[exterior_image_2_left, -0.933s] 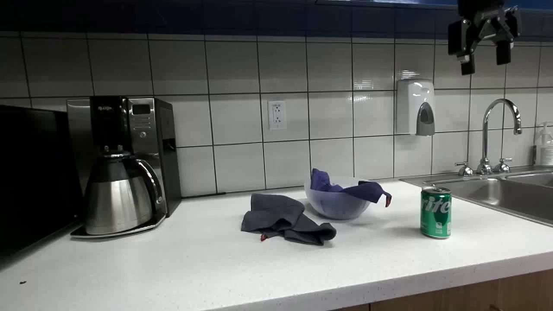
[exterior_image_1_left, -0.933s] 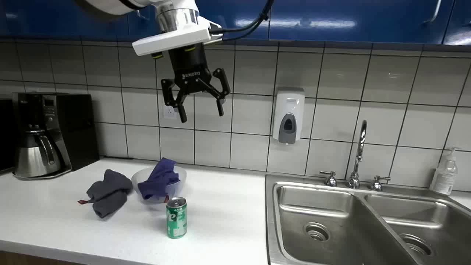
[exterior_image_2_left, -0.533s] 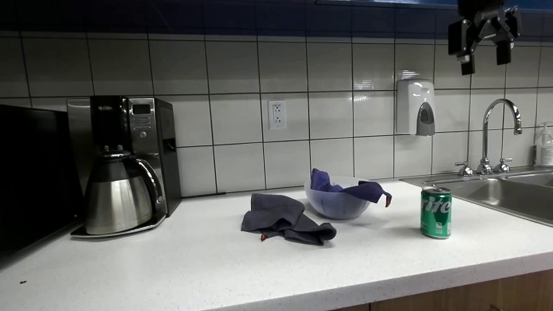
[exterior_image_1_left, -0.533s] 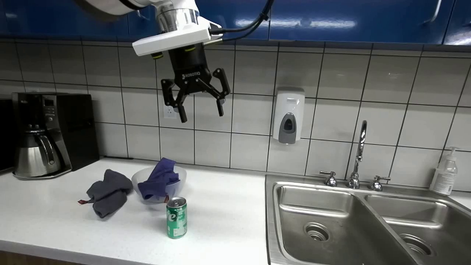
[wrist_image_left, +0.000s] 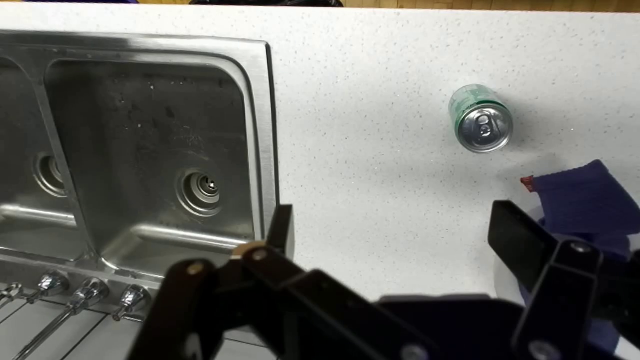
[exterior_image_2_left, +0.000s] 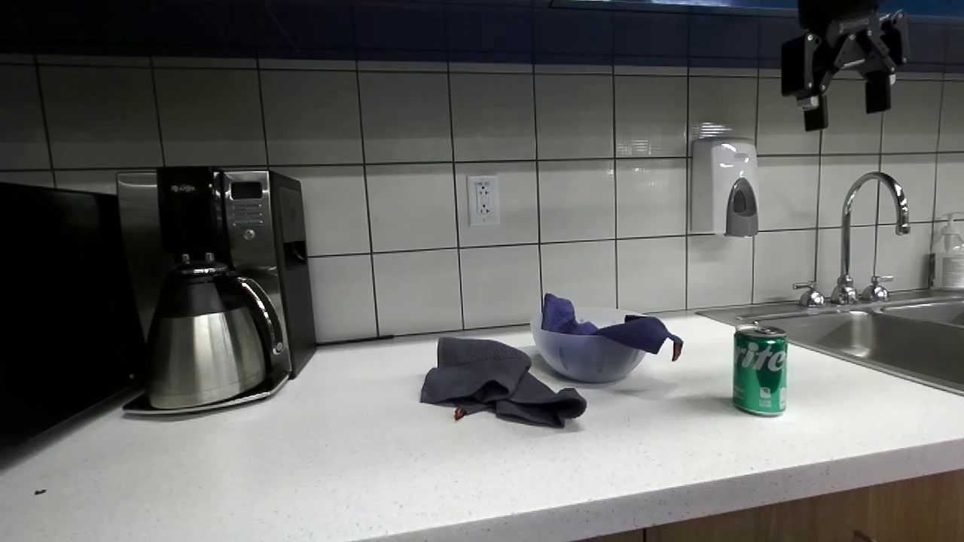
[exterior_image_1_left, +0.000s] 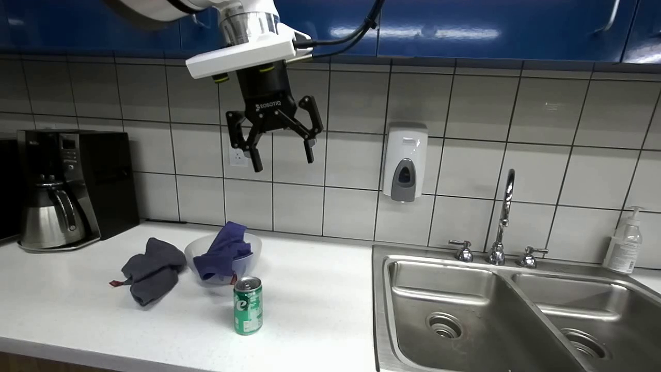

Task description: Remove the towel from the bowl

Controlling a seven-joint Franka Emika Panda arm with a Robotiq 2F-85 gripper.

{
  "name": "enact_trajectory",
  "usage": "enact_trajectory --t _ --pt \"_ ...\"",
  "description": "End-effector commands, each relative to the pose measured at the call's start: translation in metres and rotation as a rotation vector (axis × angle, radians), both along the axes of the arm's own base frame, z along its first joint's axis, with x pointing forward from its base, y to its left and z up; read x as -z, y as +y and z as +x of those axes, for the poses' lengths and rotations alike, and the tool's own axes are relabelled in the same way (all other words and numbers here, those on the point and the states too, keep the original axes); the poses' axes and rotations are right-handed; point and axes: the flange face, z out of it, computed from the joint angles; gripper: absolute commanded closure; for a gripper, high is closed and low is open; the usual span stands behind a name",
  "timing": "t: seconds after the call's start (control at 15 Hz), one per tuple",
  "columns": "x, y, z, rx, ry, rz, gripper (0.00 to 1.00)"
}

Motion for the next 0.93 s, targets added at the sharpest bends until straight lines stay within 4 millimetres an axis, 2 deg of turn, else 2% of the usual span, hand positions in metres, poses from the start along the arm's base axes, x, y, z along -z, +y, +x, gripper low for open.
enact_trajectory --t 0.0,0.2,0.47,0.87 --pt "-0.001 0.000 0.000 0.000 0.001 0.000 0.00" --pt "-0.001 0.000 0.000 0.000 0.001 0.000 0.00" --pt "0.012 0.000 0.005 -0.005 0.012 -0.002 0.00" --pt "0.044 -0.026 0.037 -0.058 -0.006 0.002 0.00"
